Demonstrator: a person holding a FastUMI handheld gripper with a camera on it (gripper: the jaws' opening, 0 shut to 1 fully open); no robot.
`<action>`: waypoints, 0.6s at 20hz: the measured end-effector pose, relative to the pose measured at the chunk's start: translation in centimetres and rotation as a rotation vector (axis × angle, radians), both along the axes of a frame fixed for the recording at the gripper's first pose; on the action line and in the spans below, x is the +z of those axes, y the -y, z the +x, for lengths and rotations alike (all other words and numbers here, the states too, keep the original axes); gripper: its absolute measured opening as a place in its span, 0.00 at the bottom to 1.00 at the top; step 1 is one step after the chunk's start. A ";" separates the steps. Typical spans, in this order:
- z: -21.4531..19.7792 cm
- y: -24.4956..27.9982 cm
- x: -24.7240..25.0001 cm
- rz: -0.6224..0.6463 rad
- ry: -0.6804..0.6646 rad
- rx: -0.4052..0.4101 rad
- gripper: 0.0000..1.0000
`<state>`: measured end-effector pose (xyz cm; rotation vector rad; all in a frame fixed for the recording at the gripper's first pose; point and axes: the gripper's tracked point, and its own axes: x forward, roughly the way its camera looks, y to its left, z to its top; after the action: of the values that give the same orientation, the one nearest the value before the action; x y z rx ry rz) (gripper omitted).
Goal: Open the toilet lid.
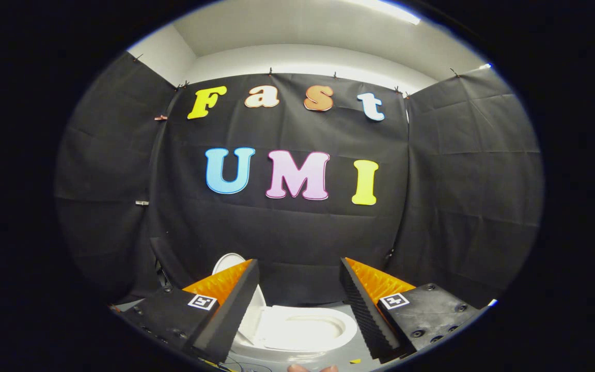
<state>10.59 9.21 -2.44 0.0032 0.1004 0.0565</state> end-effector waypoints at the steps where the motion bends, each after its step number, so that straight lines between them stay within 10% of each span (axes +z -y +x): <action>1: -0.4 1.0 0.1 0.000 0.003 -0.008 0.98; 12: -5.1 6.1 -0.7 0.005 0.032 -0.019 0.99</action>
<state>5.48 3.08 -3.14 0.0084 0.0685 0.0374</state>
